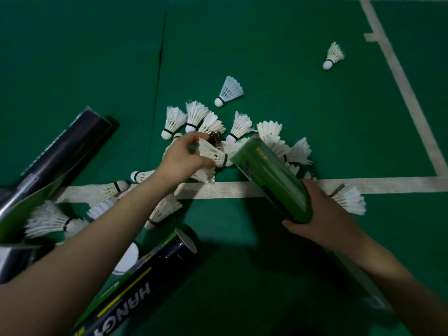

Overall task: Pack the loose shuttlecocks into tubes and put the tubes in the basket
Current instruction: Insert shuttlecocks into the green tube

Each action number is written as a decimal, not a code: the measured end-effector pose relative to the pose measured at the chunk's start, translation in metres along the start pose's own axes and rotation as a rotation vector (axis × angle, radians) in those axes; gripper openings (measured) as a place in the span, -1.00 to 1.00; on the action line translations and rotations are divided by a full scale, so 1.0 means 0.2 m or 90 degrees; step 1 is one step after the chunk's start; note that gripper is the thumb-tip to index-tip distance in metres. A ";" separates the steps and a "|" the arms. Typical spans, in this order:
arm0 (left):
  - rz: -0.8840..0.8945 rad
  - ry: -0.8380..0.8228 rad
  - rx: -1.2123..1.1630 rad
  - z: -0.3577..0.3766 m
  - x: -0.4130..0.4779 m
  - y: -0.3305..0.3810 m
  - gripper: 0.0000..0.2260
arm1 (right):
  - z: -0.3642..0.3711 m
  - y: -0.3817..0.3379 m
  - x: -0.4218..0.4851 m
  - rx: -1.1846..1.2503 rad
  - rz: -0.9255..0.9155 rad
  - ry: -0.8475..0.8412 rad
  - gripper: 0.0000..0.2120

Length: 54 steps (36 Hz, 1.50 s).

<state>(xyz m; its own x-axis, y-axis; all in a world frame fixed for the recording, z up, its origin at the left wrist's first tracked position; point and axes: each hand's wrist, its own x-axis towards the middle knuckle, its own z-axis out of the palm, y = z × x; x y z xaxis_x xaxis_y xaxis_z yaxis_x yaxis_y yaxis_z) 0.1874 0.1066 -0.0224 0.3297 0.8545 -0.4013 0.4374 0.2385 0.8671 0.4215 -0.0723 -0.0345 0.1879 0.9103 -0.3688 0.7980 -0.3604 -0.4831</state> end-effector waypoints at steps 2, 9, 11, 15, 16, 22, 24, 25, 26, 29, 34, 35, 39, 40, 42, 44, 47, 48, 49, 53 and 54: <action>-0.024 0.041 -0.095 -0.03 0.01 -0.03 -0.55 | 0.01 -0.02 0.02 -0.009 -0.002 0.002 -0.17; 0.002 0.027 -0.215 -0.01 0.00 -0.02 -0.46 | 0.03 -0.05 0.03 0.001 -0.058 -0.015 -0.05; 0.010 0.000 -0.186 0.02 -0.01 0.00 -0.42 | 0.03 -0.05 0.03 -0.011 -0.064 -0.026 -0.03; 0.019 -0.116 -0.155 0.10 -0.04 0.02 -0.39 | 0.03 -0.04 0.02 -0.016 -0.080 -0.042 -0.03; 0.021 -0.146 -0.163 0.12 -0.06 0.03 -0.40 | 0.02 -0.03 0.02 -0.015 -0.083 -0.047 -0.03; -0.014 -0.243 -0.176 0.31 -0.13 -0.01 -0.39 | 0.00 -0.02 0.01 0.025 -0.049 -0.054 0.01; -0.059 -0.268 -0.162 0.42 -0.11 0.00 -0.41 | 0.01 -0.01 0.02 0.035 -0.046 -0.035 -0.02; -0.080 -0.279 -0.141 0.48 -0.11 0.02 -0.47 | 0.01 -0.01 0.02 0.039 -0.047 -0.027 -0.03; -0.092 -0.281 -0.110 0.53 -0.11 0.03 -0.52 | 0.02 0.00 0.03 0.040 -0.047 -0.023 -0.04; -0.037 -0.296 -0.057 0.62 -0.12 0.06 -0.55 | 0.02 0.03 0.03 0.026 -0.024 -0.009 -0.08; 0.143 -0.089 0.080 0.59 -0.01 0.10 -0.67 | -0.01 0.08 0.05 0.043 0.023 0.054 -0.17; 0.175 -0.062 0.154 0.59 0.04 0.10 -0.68 | -0.02 0.08 0.06 0.044 0.029 0.063 -0.18; 0.343 -0.016 0.470 0.60 0.21 0.06 -0.53 | -0.04 0.09 0.10 0.035 0.047 0.081 -0.20; 0.373 0.010 0.523 0.60 0.24 0.07 -0.51 | -0.04 0.09 0.11 0.035 0.050 0.083 -0.20; 0.385 0.038 0.600 0.62 0.27 0.08 -0.48 | -0.04 0.08 0.12 0.036 0.052 0.082 -0.20; 0.366 0.018 0.652 0.62 0.30 0.08 -0.48 | -0.04 0.07 0.13 0.035 0.049 0.075 -0.18; 0.364 -0.008 0.644 0.61 0.32 0.07 -0.68 | -0.04 0.06 0.14 0.024 0.044 0.067 -0.17; 0.373 0.008 0.595 0.60 0.32 0.07 -0.74 | -0.04 0.06 0.14 0.023 0.043 0.065 -0.17; 0.383 0.036 0.530 0.60 0.31 0.07 -0.78 | -0.04 0.06 0.14 0.022 0.041 0.065 -0.17; 0.305 0.097 0.086 0.55 0.25 0.11 -0.89 | -0.05 0.04 0.15 0.028 0.020 0.083 -0.18; 0.266 0.087 -0.024 0.53 0.22 0.12 -0.87 | -0.05 0.03 0.16 0.031 0.017 0.086 -0.18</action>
<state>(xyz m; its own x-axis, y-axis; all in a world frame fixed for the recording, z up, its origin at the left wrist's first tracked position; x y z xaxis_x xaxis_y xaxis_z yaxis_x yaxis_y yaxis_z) 0.3023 0.1016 -0.0506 0.3574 0.9336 0.0259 0.2583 -0.1255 0.9579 0.4387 -0.0437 -0.0412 0.2864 0.9184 -0.2730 0.7639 -0.3908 -0.5136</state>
